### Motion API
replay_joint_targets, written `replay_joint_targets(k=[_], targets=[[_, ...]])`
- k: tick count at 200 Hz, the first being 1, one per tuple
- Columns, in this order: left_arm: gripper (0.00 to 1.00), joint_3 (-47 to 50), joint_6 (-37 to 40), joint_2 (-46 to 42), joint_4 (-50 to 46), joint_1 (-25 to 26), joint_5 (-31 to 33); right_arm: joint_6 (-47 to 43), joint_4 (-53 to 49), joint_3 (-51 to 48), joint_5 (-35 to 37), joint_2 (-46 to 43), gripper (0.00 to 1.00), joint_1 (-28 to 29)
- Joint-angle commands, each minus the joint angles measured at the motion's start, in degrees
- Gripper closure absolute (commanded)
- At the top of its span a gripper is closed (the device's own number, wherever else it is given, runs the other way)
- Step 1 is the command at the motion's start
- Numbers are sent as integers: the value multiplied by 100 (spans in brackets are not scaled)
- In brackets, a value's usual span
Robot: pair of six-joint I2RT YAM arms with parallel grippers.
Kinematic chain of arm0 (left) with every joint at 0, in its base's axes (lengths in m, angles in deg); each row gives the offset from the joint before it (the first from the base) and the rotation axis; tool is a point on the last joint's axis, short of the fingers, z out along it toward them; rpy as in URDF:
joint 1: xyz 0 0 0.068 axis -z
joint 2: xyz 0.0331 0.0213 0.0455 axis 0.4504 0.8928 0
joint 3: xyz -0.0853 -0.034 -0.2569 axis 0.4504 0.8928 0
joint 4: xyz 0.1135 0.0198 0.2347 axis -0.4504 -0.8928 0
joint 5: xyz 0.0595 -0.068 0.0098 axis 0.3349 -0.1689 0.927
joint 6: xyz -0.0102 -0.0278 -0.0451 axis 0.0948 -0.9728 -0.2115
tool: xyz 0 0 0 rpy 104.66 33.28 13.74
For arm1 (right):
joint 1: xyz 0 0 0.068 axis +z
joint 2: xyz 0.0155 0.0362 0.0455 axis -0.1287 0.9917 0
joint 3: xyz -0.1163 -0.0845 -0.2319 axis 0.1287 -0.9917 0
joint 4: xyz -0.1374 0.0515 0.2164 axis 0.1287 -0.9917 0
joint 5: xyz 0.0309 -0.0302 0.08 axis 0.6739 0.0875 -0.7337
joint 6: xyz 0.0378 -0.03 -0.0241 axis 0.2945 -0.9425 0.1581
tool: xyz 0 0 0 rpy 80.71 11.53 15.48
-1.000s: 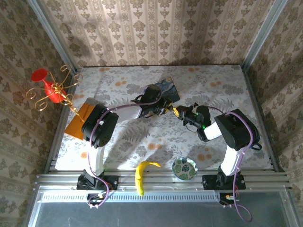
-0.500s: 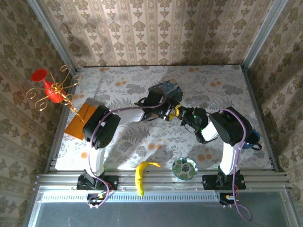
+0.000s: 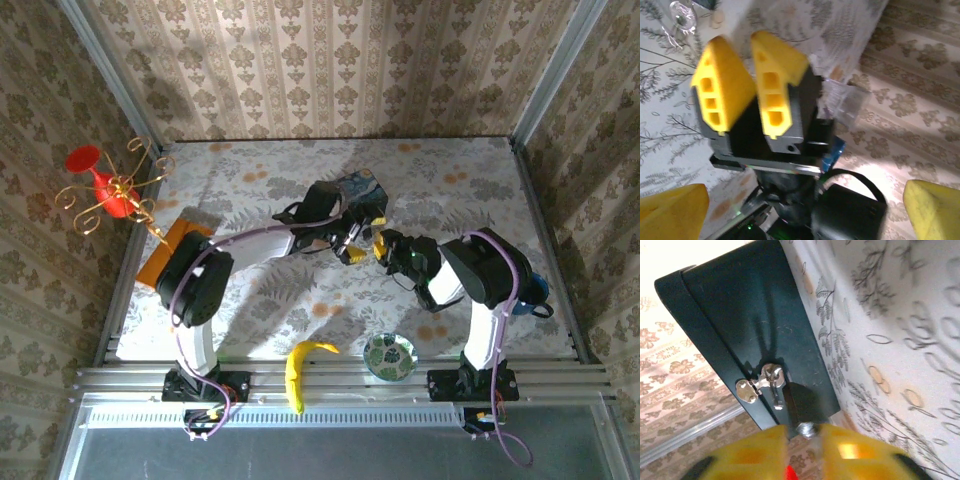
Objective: Unlock the padlock with the key
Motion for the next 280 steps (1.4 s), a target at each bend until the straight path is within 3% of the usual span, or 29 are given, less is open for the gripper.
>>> replay_joint_targets(k=[1,17,34,49,66,85,100,125,168,213,280], targets=[[0,-186,619,-410,-561,-121,158,-514,-340,-221,55,-452,58,-25],[0,-386,1020,-528,-954,-199,308,-994,-1006,-281,33,-947,54,-31],[0,-519,1398,-606,-1237,-322,567,-1882,-2401,-127,32,-1746,53,-30],[0,-580,1770,-646,-1329,-446,848,-3190,-4391,417,114,-2596,53,-28],[0,-879,2485,-520,-1719,-626,1181,-4959,-6701,1298,668,-3380,55,40],[0,-1448,3557,-248,-2454,-782,1837,-6277,-7823,1870,835,-3627,55,-108],[0,-1945,4386,13,-2996,-817,2572,-7004,-8321,2315,316,-3359,58,-349],[0,-2655,5352,500,-3611,-876,3493,-7886,-8421,2833,-542,-2521,60,-411],[0,-3373,6303,1241,-3873,-1011,3610,-8577,-8286,3504,-1173,-1321,54,-412],[0,-3445,6418,1586,-3625,-1134,3473,-8637,-8120,3824,-1518,-670,55,-380],[0,-3891,6528,2097,-3735,-1170,3670,-8651,-8040,4143,-1411,-87,55,-316]])
